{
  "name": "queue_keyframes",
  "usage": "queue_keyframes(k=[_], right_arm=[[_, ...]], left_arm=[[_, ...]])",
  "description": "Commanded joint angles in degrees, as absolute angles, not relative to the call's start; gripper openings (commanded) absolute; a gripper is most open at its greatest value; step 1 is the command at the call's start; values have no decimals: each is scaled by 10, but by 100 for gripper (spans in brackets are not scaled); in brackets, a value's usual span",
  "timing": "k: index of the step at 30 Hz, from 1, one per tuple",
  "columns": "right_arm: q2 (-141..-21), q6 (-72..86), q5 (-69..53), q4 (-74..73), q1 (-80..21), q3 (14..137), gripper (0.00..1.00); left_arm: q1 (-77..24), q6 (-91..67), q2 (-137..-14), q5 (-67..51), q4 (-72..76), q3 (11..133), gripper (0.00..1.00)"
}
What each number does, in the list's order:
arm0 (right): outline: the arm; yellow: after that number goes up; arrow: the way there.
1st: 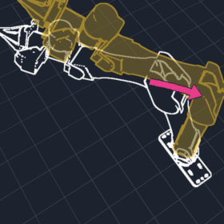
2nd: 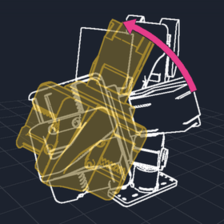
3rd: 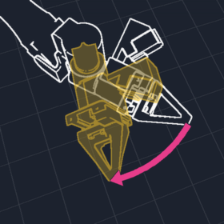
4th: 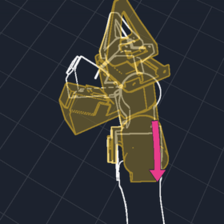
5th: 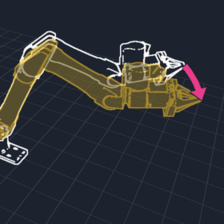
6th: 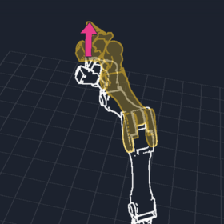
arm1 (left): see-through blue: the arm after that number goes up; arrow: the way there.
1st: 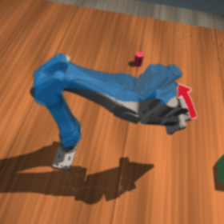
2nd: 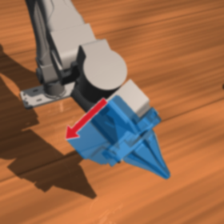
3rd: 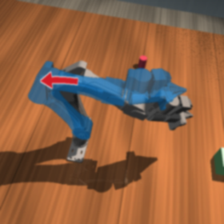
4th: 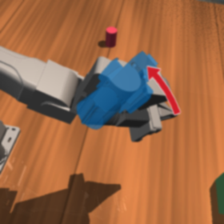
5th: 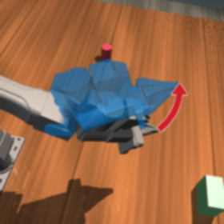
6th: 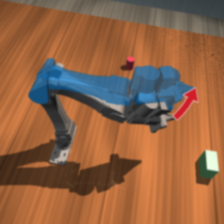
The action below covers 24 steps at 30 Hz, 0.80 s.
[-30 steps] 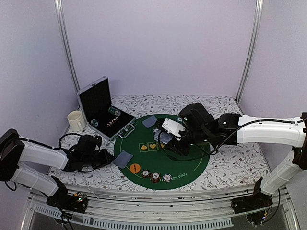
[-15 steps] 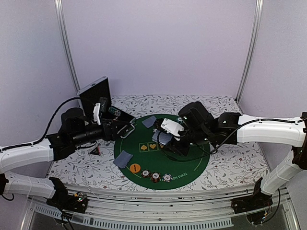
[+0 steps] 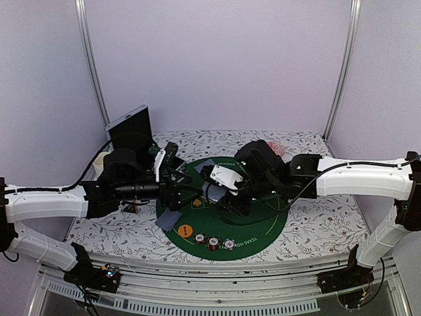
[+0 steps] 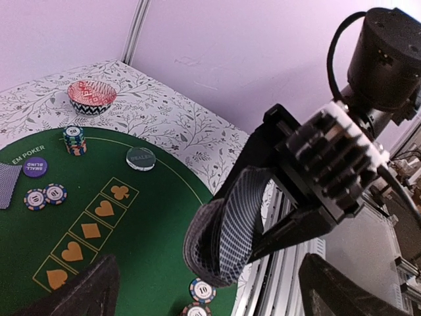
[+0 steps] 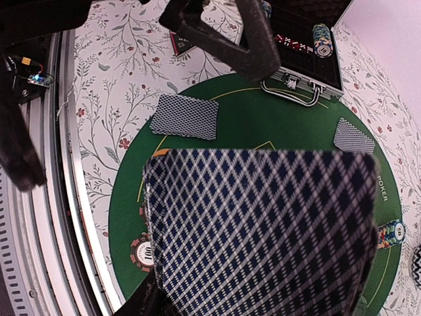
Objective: Distribute texas hold em gaming equipment
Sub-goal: Pick up the poker card from the face-down deck piles.
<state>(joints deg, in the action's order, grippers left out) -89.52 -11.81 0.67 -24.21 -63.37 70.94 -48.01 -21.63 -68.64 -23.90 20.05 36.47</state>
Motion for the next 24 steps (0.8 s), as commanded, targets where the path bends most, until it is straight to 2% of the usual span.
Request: queue_keyframes(k=[1,10,18,24], right_arm=[[-908,-125,-3,-243,-641,736,44],[-911,-130,-9,-242,-646,743,44],[-900,-132,0,-240,-646,729,44],[-895,-131,3,-237,-646,722,44]], left_arm=[[-485,-192,-714,-209,190,405,94],[-495,-171,-754,-168,145,438,84],[-494,-164,-718,-86,141,417,77],[-494,-165,-703,-96,142,408,76]])
